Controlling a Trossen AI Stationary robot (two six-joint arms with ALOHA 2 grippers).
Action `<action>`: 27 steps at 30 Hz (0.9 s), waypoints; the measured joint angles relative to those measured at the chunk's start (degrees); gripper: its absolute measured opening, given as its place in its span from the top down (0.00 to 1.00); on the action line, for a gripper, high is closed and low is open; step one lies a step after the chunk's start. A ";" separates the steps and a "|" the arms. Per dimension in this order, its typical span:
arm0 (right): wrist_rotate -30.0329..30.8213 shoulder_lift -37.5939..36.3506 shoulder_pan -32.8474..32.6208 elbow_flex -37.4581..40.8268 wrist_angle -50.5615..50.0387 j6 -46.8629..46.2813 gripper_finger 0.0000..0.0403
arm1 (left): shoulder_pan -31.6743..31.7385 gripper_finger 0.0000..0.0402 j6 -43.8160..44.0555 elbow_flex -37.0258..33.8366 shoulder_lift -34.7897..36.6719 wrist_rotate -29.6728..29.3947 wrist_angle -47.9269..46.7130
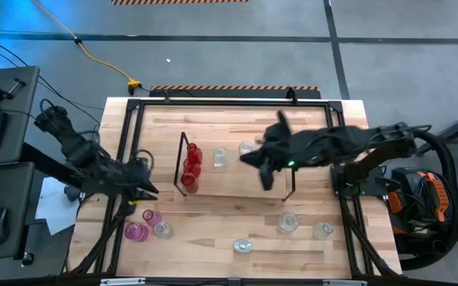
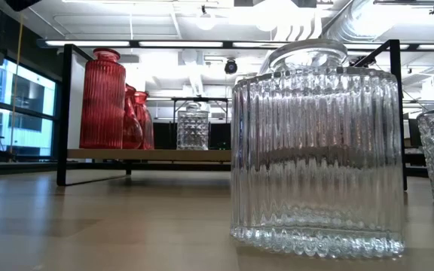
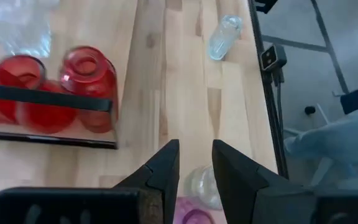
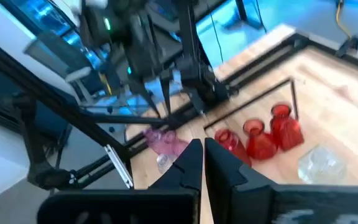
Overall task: Sort vases onto shelf
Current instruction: Put the transparent vase aligned with the other transparent vase on the shelf
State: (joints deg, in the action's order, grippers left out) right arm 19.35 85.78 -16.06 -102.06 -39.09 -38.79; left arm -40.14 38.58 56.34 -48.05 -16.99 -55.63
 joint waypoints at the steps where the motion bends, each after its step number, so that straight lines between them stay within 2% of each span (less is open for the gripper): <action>1: 0.07 -1.22 -0.15 0.00 -0.51 0.77 1.00 | 0.00 0.78 1.17 0.02 -1.26 0.00 0.34; 5: 0.15 -4.93 -0.82 -0.02 -3.82 4.31 1.00 | 0.00 0.75 5.51 0.02 -6.47 0.65 0.24; 9: 0.27 -7.24 -1.78 -0.02 -8.73 6.79 1.00 | 0.00 0.69 9.41 0.02 -11.22 4.16 0.24; 17: 2.43 -7.87 -4.35 -0.02 -16.86 7.81 1.00 | 0.00 0.54 12.85 0.02 -18.69 11.06 3.03; 27: 1.66 -7.92 -7.52 -0.02 -17.66 8.43 1.00 | 0.00 0.53 12.34 0.04 -26.08 18.66 4.51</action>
State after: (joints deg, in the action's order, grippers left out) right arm 21.02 77.87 -23.58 -102.08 -56.75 -30.37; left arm -40.14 50.92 56.38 -74.12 1.67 -51.12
